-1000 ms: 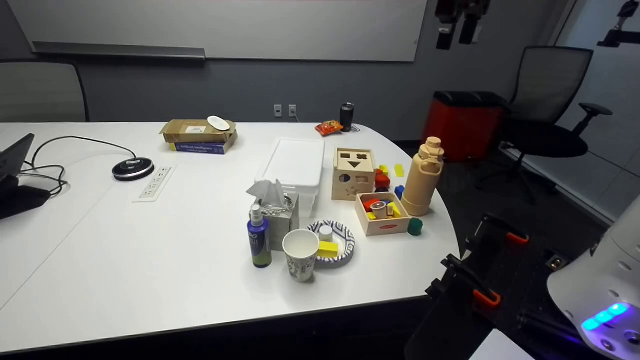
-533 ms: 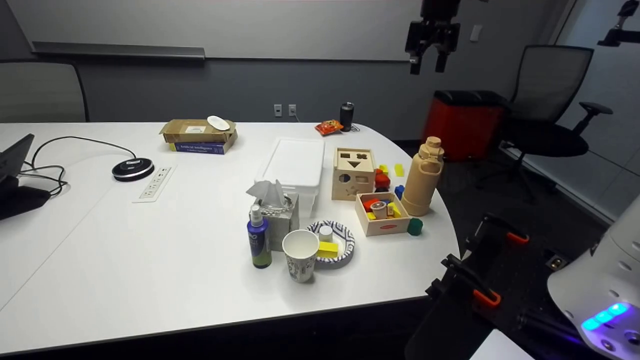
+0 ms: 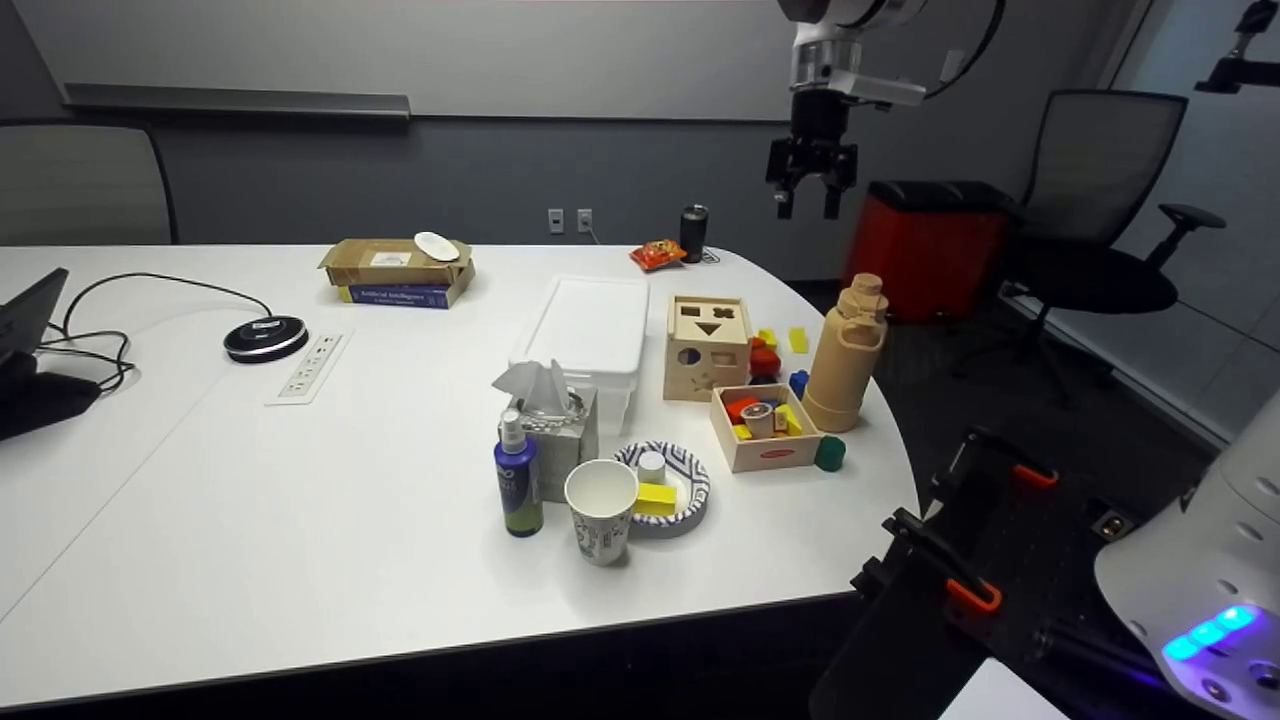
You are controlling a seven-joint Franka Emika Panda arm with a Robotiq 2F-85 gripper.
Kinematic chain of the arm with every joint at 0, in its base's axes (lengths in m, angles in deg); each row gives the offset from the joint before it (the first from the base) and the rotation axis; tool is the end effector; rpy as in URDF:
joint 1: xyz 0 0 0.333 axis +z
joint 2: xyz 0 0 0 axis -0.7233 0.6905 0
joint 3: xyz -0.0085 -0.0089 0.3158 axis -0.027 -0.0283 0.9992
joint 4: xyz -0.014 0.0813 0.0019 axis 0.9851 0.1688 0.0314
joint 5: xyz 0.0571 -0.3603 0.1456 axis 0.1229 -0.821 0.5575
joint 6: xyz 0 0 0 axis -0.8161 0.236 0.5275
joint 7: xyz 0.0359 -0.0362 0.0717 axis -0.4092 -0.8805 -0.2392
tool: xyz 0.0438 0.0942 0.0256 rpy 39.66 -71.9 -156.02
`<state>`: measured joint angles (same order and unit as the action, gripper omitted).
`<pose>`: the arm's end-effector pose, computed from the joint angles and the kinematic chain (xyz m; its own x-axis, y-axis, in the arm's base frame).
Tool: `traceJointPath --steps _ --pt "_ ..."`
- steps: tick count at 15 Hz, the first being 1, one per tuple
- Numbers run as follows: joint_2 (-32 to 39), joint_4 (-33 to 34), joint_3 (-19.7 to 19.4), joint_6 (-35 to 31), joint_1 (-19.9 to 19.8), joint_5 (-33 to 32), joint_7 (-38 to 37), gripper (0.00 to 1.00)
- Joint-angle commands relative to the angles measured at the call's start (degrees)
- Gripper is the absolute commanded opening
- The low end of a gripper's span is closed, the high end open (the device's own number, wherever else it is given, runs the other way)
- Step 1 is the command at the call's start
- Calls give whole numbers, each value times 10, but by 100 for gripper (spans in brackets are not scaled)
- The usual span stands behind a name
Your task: Pick up the flowery blue block and put it in the shape sorter
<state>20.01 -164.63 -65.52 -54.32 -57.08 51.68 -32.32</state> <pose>0.5458 -0.2123 0.3165 0.9386 -0.2418 -0.2460 -0.2795 -0.9511 -0.1315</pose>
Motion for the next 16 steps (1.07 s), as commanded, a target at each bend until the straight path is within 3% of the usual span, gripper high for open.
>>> traceJointPath --steps 1,16 --pt "80 77 19 38 -36 15 11 100" --pt "274 180 41 18 -106 11 -2 100"
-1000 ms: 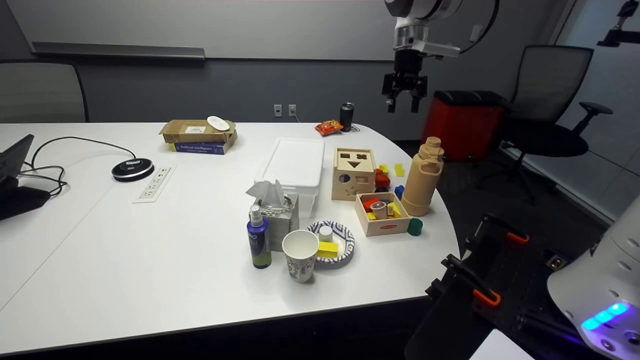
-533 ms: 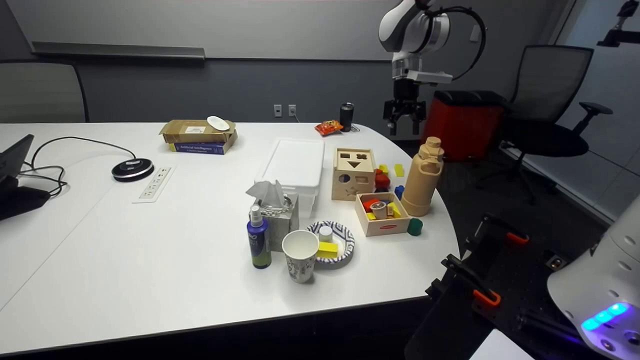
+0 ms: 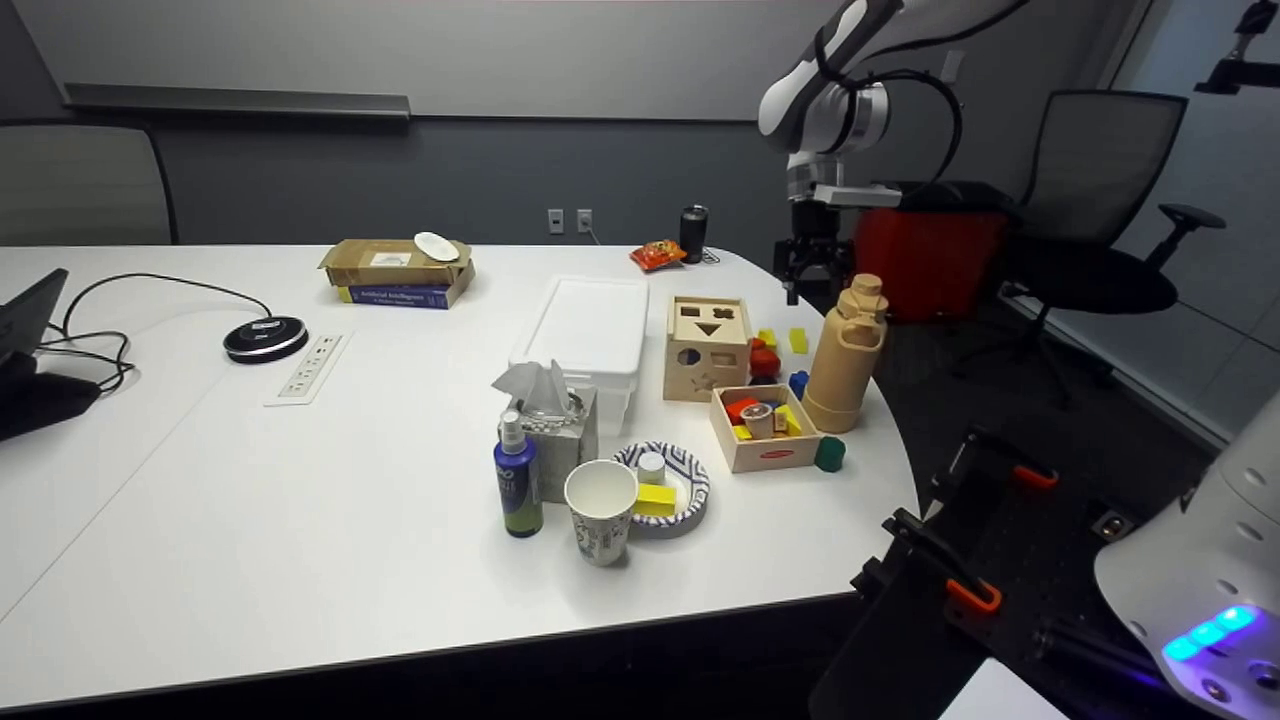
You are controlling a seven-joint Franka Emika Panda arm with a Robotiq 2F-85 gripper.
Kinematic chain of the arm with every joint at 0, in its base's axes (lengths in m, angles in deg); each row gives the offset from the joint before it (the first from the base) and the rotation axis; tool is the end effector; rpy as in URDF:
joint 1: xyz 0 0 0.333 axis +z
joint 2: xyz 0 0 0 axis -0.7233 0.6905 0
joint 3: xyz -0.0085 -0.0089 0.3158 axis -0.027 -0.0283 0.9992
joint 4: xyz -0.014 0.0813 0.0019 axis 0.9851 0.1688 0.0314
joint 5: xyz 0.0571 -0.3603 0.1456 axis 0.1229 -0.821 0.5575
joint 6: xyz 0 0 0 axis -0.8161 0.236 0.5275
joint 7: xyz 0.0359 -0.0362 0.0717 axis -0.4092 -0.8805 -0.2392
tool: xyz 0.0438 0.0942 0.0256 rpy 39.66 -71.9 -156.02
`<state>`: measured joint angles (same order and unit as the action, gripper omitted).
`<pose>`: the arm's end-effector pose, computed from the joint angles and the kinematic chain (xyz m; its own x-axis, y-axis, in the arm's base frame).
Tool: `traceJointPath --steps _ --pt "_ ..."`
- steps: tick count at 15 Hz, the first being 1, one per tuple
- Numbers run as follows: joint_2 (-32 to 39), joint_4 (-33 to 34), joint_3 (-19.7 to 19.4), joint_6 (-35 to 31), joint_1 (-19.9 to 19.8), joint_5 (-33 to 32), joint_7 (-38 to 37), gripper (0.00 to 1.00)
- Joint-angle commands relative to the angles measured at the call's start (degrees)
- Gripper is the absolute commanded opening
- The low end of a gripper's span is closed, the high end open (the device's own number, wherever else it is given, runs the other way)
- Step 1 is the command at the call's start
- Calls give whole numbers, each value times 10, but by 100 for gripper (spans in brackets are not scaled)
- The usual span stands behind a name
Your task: Pick up the flowery blue block and put it in the shape sorter
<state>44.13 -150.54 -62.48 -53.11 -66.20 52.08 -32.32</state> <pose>0.5544 -0.2852 0.1538 0.8474 -0.3091 -0.4318 -0.3912 -0.9132 -0.1142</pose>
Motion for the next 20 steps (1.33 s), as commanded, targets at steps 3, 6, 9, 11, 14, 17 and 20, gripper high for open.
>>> traceJointPath --steps 3,6,9,11,14,17,20 --pt "66 57 15 1 -18 2 -3 100" --pt "100 80 19 -3 -18 0 -4 100" --pt "132 115 21 -4 -19 -3 -7 100" --pt "152 138 22 -1 -19 -5 -8 100" --pt "174 158 23 -1 -19 -8 -9 100" --pt "186 159 23 -2 -18 -10 -8 100" --pt "192 151 21 -3 -18 -13 -9 100"
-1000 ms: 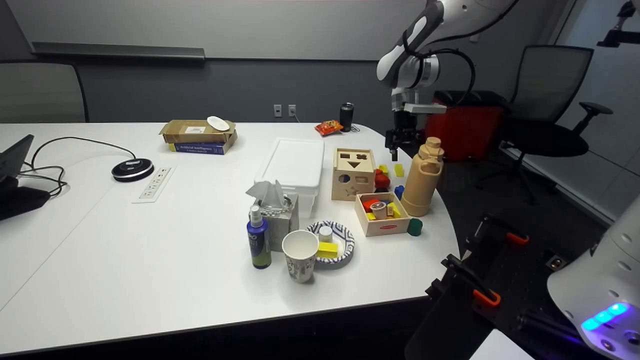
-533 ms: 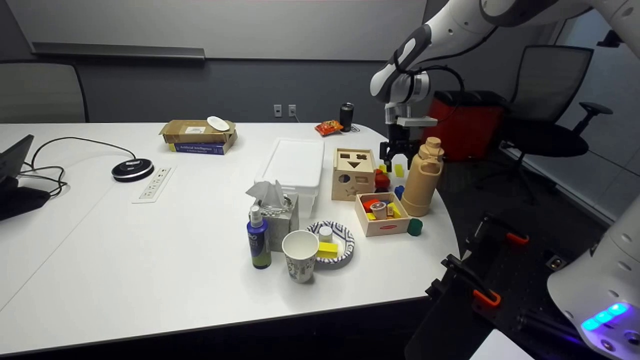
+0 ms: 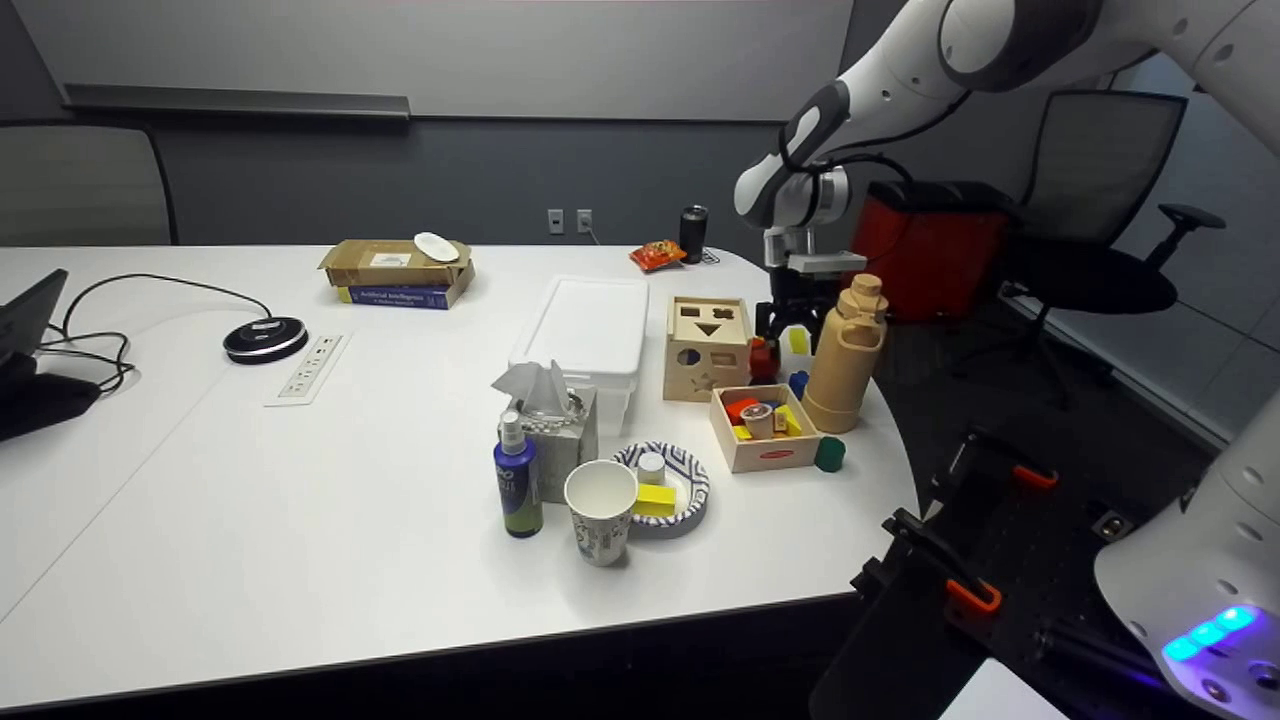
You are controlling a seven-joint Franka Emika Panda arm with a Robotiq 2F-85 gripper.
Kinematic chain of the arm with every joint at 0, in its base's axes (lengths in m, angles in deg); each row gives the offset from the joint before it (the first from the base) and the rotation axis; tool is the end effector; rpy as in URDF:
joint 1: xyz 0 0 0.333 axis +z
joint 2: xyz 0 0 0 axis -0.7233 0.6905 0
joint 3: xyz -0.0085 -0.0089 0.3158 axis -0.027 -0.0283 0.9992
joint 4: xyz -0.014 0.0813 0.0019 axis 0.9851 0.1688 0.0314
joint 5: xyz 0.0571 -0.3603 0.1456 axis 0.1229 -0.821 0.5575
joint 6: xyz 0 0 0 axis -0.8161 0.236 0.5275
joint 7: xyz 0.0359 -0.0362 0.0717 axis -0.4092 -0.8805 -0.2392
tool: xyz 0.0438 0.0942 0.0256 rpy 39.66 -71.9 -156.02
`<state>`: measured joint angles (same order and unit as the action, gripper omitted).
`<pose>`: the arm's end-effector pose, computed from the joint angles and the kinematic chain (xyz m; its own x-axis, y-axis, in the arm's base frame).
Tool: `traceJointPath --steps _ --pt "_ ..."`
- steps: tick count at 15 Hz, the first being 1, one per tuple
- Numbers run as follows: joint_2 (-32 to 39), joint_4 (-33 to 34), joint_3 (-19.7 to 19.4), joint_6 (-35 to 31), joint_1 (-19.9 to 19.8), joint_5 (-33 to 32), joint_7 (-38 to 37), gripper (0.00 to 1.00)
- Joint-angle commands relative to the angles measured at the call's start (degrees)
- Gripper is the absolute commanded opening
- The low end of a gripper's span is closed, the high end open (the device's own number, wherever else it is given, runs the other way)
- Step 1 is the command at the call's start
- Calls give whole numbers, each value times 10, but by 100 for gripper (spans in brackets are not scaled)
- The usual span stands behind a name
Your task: Pick up the flowery blue block and put it in the shape sorter
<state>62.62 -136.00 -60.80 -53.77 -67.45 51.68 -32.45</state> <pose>0.5739 -0.2889 0.0343 0.8278 -0.2794 -0.4865 -0.3723 -0.9223 -0.1038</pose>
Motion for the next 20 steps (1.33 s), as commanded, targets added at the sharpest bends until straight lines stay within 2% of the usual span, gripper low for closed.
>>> traceJointPath --steps 1,18,19,20 --pt "8 5 4 5 -6 -10 -8 100" --pt "19 -10 -2 -2 -11 -19 -13 100" --pt "19 -8 -2 -2 -11 -19 -13 77" --pt "19 -8 -2 -4 -10 -21 -12 72"
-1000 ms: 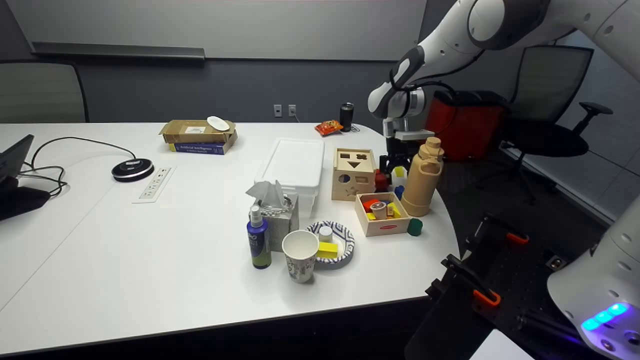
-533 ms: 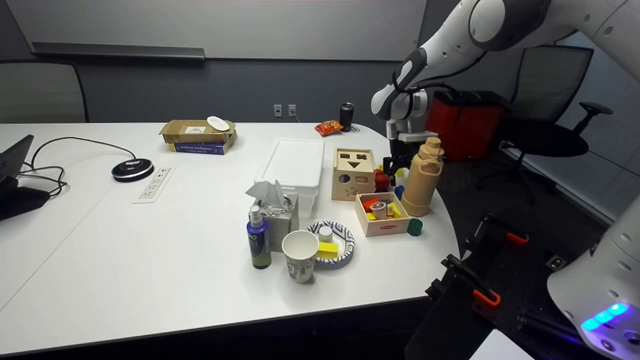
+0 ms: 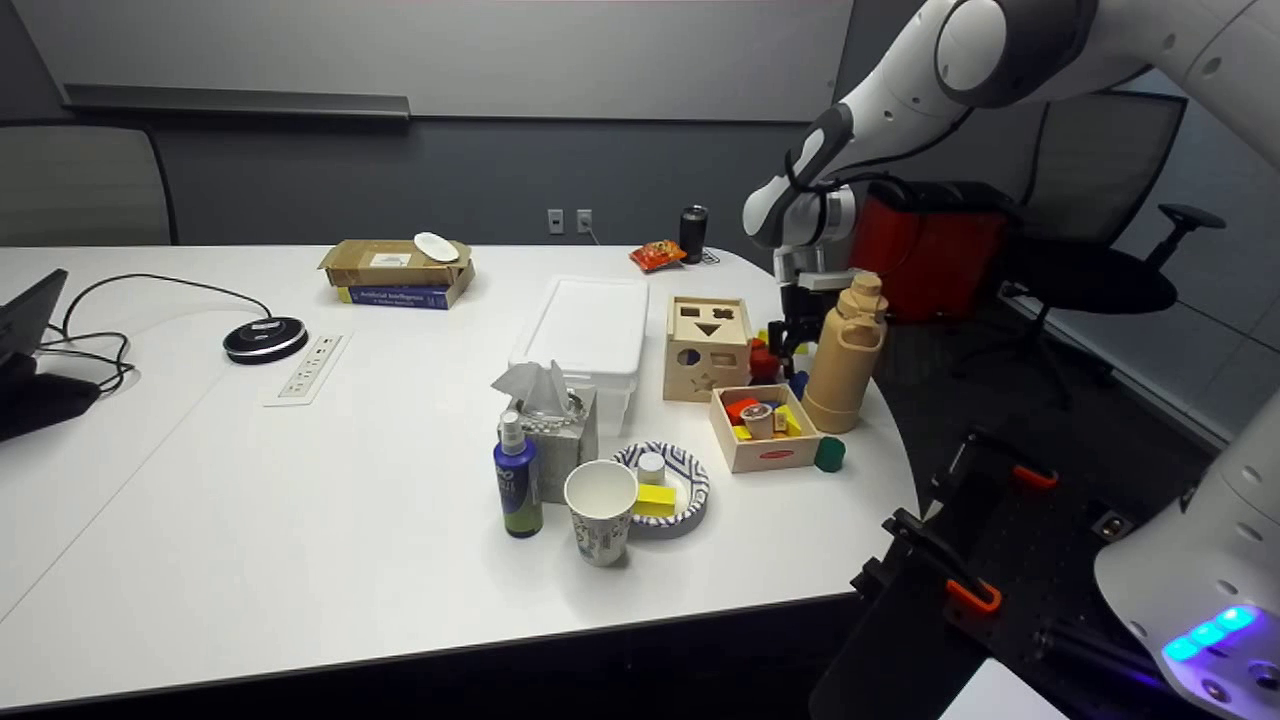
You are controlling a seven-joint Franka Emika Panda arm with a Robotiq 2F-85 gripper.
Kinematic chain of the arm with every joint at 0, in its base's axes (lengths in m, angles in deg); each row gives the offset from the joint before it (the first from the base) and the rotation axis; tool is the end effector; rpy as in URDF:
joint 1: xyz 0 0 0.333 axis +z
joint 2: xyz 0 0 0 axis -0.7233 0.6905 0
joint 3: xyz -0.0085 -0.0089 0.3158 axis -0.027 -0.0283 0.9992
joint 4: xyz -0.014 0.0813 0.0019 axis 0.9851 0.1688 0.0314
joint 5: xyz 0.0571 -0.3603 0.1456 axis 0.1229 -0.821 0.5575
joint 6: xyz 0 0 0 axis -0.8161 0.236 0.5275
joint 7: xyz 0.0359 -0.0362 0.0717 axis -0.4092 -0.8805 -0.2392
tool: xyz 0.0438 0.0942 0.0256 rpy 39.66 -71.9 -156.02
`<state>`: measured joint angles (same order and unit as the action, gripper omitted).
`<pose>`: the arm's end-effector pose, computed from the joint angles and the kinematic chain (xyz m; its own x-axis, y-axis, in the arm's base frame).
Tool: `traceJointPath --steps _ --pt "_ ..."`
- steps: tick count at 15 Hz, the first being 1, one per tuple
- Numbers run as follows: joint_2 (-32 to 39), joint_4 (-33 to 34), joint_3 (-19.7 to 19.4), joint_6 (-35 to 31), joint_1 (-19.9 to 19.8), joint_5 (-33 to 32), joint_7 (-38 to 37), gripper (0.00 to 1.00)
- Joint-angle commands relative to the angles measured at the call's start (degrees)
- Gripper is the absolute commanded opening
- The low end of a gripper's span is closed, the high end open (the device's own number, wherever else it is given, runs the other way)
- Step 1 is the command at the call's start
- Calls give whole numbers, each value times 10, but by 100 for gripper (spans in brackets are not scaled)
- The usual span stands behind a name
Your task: Pick up the flowery blue block and put it in the shape sorter
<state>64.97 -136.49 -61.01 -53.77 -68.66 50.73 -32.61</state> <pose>0.5511 -0.2977 0.0060 0.7969 -0.2869 -0.5316 -0.3895 -0.9167 -0.0891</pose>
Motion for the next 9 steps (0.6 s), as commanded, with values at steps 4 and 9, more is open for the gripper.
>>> traceJointPath --steps 4,9 --pt "-4 0 -2 -12 4 -17 -8 42" --pt "-7 -8 -2 -22 6 -32 -7 15"
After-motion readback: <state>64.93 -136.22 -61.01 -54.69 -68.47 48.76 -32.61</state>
